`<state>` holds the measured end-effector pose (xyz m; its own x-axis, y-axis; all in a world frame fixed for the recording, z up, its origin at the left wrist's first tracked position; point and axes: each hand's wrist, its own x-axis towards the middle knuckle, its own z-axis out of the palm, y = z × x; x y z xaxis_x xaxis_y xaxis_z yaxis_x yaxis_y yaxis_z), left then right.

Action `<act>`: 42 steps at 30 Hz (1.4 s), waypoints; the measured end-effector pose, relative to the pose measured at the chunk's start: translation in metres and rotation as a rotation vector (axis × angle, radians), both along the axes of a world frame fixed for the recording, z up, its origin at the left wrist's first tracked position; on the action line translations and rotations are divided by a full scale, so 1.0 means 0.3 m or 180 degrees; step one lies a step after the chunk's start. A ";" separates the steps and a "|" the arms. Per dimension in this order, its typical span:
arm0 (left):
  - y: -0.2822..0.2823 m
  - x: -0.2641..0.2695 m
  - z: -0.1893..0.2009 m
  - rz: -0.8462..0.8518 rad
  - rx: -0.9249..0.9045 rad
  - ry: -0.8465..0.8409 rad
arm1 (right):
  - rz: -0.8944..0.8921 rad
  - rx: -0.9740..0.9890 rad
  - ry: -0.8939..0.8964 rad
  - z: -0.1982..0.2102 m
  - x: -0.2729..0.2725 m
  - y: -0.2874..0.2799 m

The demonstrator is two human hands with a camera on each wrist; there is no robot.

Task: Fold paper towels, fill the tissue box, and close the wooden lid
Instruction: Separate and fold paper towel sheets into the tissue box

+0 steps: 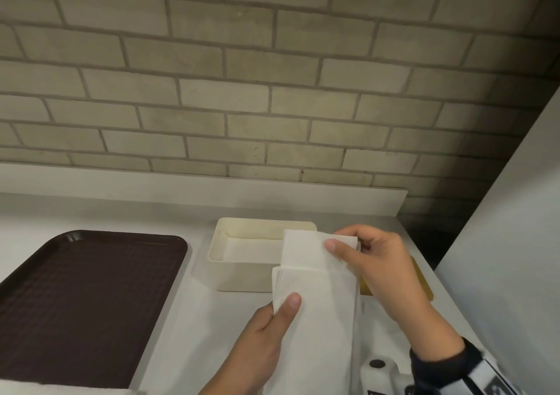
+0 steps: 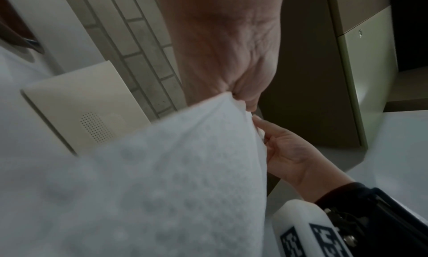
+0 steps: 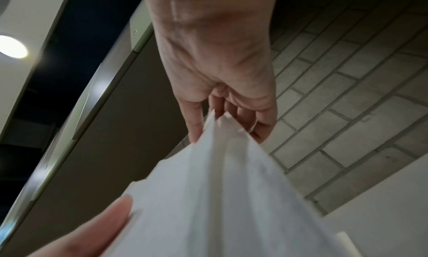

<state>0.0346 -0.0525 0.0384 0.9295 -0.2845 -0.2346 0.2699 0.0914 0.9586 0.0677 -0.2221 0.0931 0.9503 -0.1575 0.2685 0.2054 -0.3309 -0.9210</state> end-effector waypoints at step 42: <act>-0.075 0.081 0.071 -0.0015 -0.0578 -0.0447 | -0.0027 -0.0581 -0.0989 -0.036 0.052 0.054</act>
